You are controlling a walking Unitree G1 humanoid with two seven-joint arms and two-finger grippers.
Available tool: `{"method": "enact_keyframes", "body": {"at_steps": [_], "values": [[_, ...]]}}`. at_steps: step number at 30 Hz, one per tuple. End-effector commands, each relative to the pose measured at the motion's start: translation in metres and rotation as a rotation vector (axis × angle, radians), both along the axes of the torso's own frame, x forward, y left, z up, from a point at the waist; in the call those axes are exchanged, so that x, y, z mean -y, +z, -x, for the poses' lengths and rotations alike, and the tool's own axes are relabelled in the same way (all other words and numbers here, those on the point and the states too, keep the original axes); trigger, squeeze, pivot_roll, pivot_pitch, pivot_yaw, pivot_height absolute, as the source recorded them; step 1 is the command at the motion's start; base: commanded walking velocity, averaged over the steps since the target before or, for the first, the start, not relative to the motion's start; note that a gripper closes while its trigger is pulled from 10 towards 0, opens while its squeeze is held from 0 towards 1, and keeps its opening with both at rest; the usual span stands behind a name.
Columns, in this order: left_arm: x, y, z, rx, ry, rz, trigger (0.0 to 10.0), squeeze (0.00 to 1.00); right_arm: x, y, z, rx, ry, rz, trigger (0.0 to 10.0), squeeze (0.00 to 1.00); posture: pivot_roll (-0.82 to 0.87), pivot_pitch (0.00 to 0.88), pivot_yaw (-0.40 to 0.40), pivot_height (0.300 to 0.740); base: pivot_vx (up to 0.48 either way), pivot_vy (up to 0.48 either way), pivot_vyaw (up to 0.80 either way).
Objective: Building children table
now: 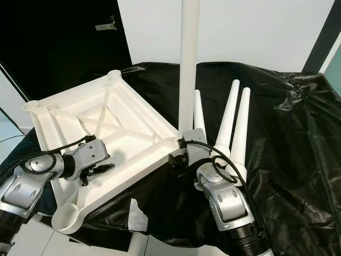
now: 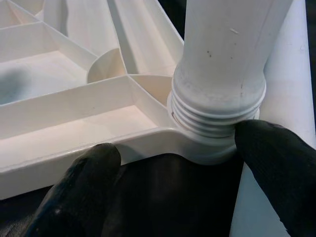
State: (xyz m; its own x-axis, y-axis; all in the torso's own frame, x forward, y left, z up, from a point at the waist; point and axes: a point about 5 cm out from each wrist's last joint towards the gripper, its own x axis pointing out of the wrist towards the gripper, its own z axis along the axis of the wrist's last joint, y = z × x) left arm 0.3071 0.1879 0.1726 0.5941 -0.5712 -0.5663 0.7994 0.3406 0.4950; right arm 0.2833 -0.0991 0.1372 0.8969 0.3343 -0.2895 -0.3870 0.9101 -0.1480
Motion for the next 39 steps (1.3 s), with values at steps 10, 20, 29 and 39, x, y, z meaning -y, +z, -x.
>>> {"method": "enact_keyframes", "body": {"at_steps": [10, 20, 29, 39], "values": [[-0.034, 0.001, 0.006, -0.032, 0.024, -0.196, 10.0, 0.0, -0.008, 0.001, 0.002, -0.02, 0.052, -0.028, 10.0, 0.0, 0.0, 0.0, 0.076, 0.74, 0.0, 0.0, 0.0], [-0.006, -0.013, 0.019, -0.097, -0.081, -0.137, 10.0, 0.0, -0.014, -0.007, 0.008, -0.093, 0.123, 0.029, 10.0, 0.0, 0.0, 0.0, 0.067, 0.74, 0.0, 0.0, 0.0], [0.014, -0.033, 0.031, -0.182, -0.143, -0.095, 10.0, 0.0, -0.015, -0.011, -0.004, -0.064, 0.114, 0.066, 10.0, 0.0, 0.0, 0.0, 0.068, 0.74, 0.0, 0.0, 0.0], [0.064, -0.037, 0.07, -0.328, -0.274, 0.119, 10.0, 0.0, -0.02, -0.012, -0.017, -0.026, 0.081, 0.02, 10.0, 0.0, 0.01, 0.0, 0.074, 0.74, 0.0, 0.0, 0.0]]}}
